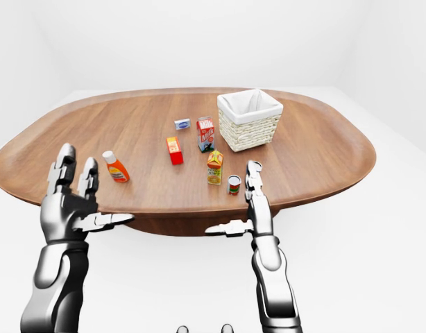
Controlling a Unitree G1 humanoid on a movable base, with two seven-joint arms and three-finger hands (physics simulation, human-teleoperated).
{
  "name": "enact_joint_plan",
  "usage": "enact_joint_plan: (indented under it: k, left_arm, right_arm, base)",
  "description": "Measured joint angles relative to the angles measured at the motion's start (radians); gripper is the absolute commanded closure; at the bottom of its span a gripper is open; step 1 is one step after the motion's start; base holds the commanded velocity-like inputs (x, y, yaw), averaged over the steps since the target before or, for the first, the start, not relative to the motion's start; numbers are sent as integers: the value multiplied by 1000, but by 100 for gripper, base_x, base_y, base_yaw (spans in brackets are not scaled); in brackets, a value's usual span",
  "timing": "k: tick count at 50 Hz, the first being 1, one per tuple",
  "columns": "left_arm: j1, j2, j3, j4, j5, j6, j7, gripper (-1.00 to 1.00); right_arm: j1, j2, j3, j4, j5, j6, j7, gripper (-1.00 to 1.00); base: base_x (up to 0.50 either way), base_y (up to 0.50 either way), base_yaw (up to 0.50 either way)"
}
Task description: Pick up the orange juice, and put it in the basket.
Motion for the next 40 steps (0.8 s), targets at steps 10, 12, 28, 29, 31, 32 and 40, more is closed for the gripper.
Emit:
enact_joint_plan:
  k: [10, 12, 28, 29, 31, 32, 40]
  left_arm:
    - [5, -1, 41, -83, 15, 0, 19, -100]
    - [6, -1, 49, -93, 21, 0, 29, -100]
    - [7, 9, 100, -162, -1, 0, 21, -100]
    - [7, 10, 105, -167, -6, 0, 16, -100]
    - [7, 13, 116, -175, -16, 0, 6, -100]
    - [6, 14, 122, -178, -20, 0, 3, -100]
    - [7, 18, 157, -194, -33, 0, -14, -100]
  right_arm:
    - [29, 4, 18, -89, -17, 19, 2, -100]
    - [36, 5, 21, -110, -20, 19, 2, -100]
    - [86, 10, 76, -265, -63, 19, -4, -100]
    - [88, 10, 79, -272, -65, 19, -4, -100]
    - [92, 11, 84, -285, -70, 19, -5, -100]
    - [94, 11, 88, -292, -72, 19, -5, -100]
    - [108, 10, 117, -338, -93, 19, -9, -100]
  base:
    - [0, 0, 0]
    - [0, 0, 0]
    - [0, 0, 0]
    - [0, 0, 0]
    - [0, 0, 0]
    - [0, 0, 0]
    - [0, 0, 0]
